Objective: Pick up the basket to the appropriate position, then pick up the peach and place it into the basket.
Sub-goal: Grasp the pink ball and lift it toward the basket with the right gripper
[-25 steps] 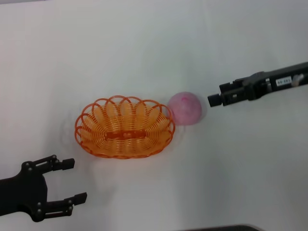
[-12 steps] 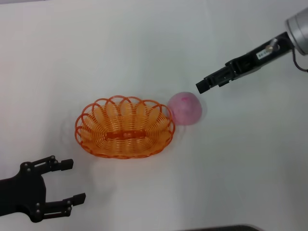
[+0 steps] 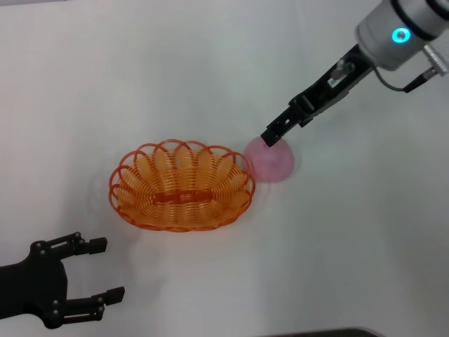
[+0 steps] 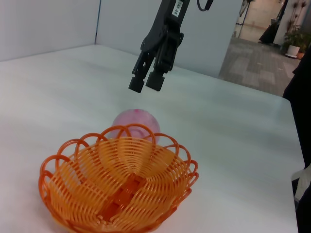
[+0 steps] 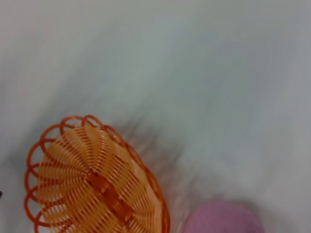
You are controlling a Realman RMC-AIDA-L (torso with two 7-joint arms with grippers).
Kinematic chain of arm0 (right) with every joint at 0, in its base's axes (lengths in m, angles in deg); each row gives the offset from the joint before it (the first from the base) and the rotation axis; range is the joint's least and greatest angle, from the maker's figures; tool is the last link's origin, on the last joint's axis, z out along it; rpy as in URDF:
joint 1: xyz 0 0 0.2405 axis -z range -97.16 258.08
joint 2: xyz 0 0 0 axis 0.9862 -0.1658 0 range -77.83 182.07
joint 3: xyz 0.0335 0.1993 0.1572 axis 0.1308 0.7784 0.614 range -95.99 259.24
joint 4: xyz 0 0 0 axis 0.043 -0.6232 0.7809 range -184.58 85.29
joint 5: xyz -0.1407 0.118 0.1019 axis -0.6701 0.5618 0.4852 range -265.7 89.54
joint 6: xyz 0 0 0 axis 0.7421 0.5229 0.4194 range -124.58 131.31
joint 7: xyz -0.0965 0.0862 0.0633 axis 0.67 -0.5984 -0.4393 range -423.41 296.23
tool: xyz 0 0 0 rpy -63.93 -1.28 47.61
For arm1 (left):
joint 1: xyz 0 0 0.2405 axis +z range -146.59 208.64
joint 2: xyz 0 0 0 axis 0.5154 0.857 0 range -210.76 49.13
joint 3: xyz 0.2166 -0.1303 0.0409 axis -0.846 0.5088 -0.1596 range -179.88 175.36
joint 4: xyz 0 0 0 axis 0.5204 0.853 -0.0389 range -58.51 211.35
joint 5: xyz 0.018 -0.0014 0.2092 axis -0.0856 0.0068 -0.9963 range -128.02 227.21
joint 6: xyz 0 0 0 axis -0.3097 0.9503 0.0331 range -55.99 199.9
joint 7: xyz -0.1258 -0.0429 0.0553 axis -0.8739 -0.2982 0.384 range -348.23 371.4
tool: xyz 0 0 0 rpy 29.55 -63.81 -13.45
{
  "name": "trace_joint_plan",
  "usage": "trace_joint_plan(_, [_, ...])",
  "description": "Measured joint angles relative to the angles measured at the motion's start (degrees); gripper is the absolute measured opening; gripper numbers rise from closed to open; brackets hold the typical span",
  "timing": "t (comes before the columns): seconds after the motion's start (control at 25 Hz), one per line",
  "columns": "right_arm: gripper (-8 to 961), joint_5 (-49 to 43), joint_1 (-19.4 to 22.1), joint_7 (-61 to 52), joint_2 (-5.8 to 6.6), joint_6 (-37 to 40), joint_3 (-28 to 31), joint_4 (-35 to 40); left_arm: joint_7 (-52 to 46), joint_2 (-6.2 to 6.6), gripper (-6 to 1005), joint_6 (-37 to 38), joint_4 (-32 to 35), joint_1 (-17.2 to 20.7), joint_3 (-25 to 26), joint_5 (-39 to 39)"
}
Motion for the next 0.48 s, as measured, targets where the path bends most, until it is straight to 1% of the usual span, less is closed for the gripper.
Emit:
trace_joint_plan(0.16, [949,-1.20,-1.00,-2.65,-0.51,-1.96,-5.21,0.03,-0.05,0.00,827,-0.06,0.00,0.04,0.00,-0.02])
trace_joint_plan(0.28, [950,-2.61,-1.62,-3.77,-0.91,-2.87,-7.82,0.03,-0.05,0.00,826,-0.13,-0.01,-0.01,0.00,-0.08])
trace_joint_plan(0.48, [950,-2.78,-1.86,-4.41,-1.19,-3.93,-11.18,0.06,-0.13,0.00,826,-0.13,0.00,-0.11,0.00,-0.10])
